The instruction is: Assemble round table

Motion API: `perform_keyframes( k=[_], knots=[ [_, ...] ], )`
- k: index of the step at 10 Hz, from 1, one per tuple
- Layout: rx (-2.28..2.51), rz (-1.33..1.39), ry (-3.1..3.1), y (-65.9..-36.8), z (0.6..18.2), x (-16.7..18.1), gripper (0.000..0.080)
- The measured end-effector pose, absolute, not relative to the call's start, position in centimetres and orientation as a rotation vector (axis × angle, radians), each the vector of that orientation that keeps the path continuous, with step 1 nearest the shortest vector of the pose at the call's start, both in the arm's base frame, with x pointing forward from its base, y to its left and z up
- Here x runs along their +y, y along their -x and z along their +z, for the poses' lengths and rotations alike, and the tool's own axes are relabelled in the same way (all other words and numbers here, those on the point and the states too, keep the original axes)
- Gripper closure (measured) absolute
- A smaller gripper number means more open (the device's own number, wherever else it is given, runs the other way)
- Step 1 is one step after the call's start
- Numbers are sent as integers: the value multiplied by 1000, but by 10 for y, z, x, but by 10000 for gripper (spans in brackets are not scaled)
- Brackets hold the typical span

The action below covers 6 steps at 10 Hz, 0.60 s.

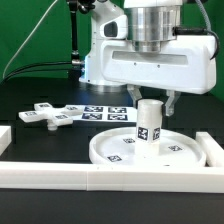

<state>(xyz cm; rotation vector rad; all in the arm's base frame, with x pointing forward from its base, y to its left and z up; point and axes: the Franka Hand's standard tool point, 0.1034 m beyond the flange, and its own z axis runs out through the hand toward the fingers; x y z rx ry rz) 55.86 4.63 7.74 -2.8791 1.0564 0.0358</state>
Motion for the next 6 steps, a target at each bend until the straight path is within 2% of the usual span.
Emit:
perform_keyframes(
  k=[1, 2, 6],
  knots=[
    [982, 27, 2910, -559, 78, 49, 232],
    [904, 21, 2935, -559, 77, 50, 167],
    [431, 5, 3038, -559, 77, 50, 150]
  ],
)
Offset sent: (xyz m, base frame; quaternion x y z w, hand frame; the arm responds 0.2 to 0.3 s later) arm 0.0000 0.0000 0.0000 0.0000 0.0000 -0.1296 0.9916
